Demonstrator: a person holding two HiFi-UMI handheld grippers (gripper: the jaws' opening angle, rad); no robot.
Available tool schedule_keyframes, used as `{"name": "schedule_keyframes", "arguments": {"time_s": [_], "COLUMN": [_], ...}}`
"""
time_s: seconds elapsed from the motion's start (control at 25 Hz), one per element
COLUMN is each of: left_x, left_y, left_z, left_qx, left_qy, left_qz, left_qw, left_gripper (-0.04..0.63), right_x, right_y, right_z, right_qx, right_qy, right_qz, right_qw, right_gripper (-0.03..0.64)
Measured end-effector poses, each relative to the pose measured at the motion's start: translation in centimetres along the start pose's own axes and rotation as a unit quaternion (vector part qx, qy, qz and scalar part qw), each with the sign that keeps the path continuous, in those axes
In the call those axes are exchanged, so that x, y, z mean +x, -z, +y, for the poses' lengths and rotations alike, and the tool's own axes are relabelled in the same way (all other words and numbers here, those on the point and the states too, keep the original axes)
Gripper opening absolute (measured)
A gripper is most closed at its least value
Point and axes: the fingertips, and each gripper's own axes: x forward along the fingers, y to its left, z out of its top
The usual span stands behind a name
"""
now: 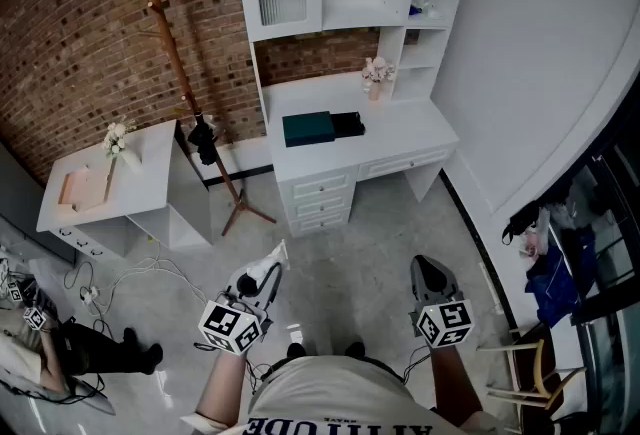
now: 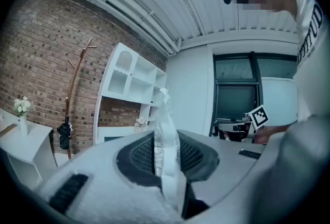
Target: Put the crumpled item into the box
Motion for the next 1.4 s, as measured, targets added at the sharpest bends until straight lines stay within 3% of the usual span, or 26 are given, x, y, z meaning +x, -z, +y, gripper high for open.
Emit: {"name": "schedule_keyframes", "arguments": {"time_s": [0.76,1.4], "left_x": [0.8,4.0], "left_y": [0.3,2.2], "left_z": [-0.8,-5.3], "left_qx": [0.002,-0.010], "left_qy": [0.001,-0.032], "left_qz": [0.006,0.021], "left_qw": [1.0000,0.9992], "left_gripper": [0.077,0.077], "right_x": [-0.3,-1.7], "right_y": [-0.5,0.6], "right_z": [-0.6,-6.2], "right_qx": [0.011,-0.001], "right_qy": [-0.008,-0.043], "right_qz": [-0.004,0.012], "right_qw": [1.000,0.999], "right_gripper": [0.035,0.037]}}
